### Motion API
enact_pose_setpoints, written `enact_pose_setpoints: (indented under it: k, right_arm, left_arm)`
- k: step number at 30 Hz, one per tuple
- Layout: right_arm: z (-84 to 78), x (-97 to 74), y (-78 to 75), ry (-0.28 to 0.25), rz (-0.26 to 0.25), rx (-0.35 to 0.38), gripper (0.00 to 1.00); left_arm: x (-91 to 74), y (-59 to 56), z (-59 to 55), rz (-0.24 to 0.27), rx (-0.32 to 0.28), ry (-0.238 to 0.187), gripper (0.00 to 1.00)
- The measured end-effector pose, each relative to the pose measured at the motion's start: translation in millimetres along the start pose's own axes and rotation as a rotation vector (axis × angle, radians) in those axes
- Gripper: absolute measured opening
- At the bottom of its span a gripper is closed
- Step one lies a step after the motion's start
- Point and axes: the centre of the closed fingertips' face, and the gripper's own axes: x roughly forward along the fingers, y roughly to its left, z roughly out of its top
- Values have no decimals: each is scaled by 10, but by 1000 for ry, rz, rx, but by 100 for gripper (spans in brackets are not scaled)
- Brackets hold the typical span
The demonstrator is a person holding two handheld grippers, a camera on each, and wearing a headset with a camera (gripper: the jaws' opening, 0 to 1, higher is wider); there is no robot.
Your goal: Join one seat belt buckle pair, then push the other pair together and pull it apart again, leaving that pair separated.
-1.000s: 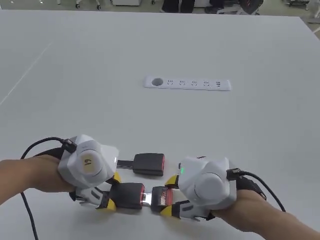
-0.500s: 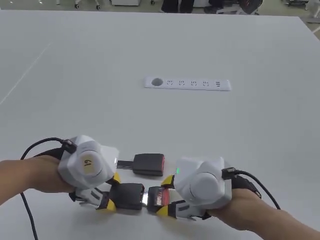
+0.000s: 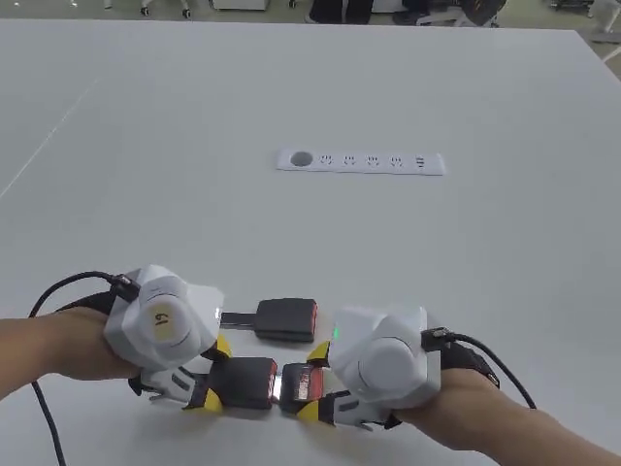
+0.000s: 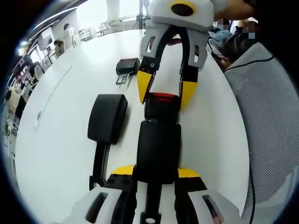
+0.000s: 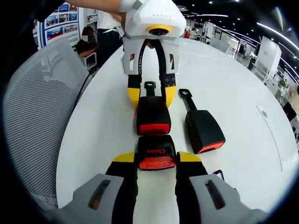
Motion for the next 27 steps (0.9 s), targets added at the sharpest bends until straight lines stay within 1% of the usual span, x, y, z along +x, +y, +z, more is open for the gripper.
enact_pose_setpoints:
  k: [7,9,11,14,17,21,24,26,27]
  right_arm:
    - [-11,-24,-10,0,-1,-5,28]
    - [-13,-28,-8,-11,-2,-7,28]
    - [-7,-26,-22,-17,2,-4,28]
    - [3,-14,-16,-8,0,-4,28]
    - [14,-34,-10,-4,-3,1,28]
    - [20,-31,-19,0,-3,8,27]
    - [21,-37,-14,0,-8,9,27]
    - [19,-53,-12,-4,-3,-11,28]
    - [14,-56,-18,-8,0,-19,28]
  left_arm:
    - [1,2,-15,-4,8,11,31]
    - [-2,0,-15,-5,16,6,31]
    - [-8,7,-25,-7,15,-11,31]
    - [0,1,-12,-1,6,-6,31]
    - [-3,8,-13,-2,13,-9,30]
    - [3,19,8,-7,31,18,30]
    - [1,21,-3,-8,42,36,29]
    - [-6,19,-25,-5,43,32,30]
    - [-9,20,-29,-4,41,24,30]
